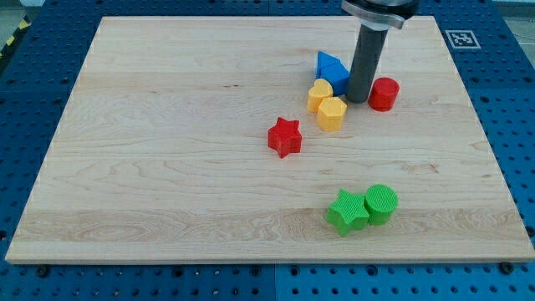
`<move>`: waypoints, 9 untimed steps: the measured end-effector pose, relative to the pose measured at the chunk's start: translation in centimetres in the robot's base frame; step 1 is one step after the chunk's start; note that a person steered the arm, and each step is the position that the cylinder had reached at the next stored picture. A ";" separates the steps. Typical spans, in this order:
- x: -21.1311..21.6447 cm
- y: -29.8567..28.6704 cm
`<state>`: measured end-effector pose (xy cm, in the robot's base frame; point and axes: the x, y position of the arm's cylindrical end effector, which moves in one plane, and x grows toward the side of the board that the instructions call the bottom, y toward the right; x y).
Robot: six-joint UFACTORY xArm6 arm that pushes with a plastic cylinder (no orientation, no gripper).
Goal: Separate the blue blocks from each other
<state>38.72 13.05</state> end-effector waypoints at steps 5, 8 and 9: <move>-3.3 1.9; -4.8 -1.9; -4.8 -3.8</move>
<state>33.93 9.24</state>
